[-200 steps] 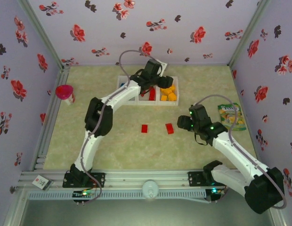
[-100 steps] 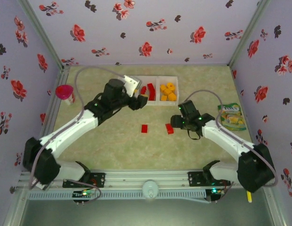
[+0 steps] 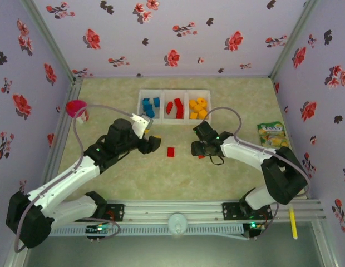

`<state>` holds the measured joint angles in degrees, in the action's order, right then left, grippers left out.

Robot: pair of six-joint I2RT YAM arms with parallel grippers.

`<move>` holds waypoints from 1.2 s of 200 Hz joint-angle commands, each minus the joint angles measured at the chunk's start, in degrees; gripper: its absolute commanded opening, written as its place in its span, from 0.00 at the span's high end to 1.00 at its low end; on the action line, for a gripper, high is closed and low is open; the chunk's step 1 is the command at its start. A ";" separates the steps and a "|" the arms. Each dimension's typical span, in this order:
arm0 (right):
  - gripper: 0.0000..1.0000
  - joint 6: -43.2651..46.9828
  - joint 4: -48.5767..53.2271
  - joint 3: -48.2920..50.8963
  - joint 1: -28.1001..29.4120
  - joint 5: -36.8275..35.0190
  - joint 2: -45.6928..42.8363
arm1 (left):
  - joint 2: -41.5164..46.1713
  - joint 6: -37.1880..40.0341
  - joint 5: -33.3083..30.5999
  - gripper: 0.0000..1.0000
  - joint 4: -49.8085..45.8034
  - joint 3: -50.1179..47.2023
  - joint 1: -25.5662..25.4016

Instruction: Sort the legos into containers by color

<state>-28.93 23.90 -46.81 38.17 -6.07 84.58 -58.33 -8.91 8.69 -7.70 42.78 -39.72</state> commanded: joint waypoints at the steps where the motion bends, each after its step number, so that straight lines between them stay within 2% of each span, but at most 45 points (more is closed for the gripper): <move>1: 0.38 -0.87 -0.26 -1.71 0.50 -2.91 1.19 | 0.03 -1.48 1.77 0.31 2.03 0.08 0.36; 82: 0.44 -0.40 -1.12 -3.42 0.59 -3.69 6.00 | -3.55 -1.39 4.24 0.30 4.35 2.47 0.38; 166: 0.58 -0.21 -1.31 -4.60 0.63 -3.64 9.22 | -2.72 -1.33 5.15 0.31 3.66 2.67 0.38; 194: 0.65 -0.08 -0.25 -5.68 0.59 -3.69 8.87 | -2.14 -1.40 5.20 0.31 3.53 2.63 0.39; 240: 0.68 2.12 2.75 -9.74 0.59 -4.35 6.59 | -1.01 -1.33 5.13 0.31 3.20 2.85 0.38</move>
<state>-28.60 23.92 -53.12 38.30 -8.58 93.14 -61.25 -9.98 12.73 -4.89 43.79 -39.72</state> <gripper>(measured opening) 0.336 0.694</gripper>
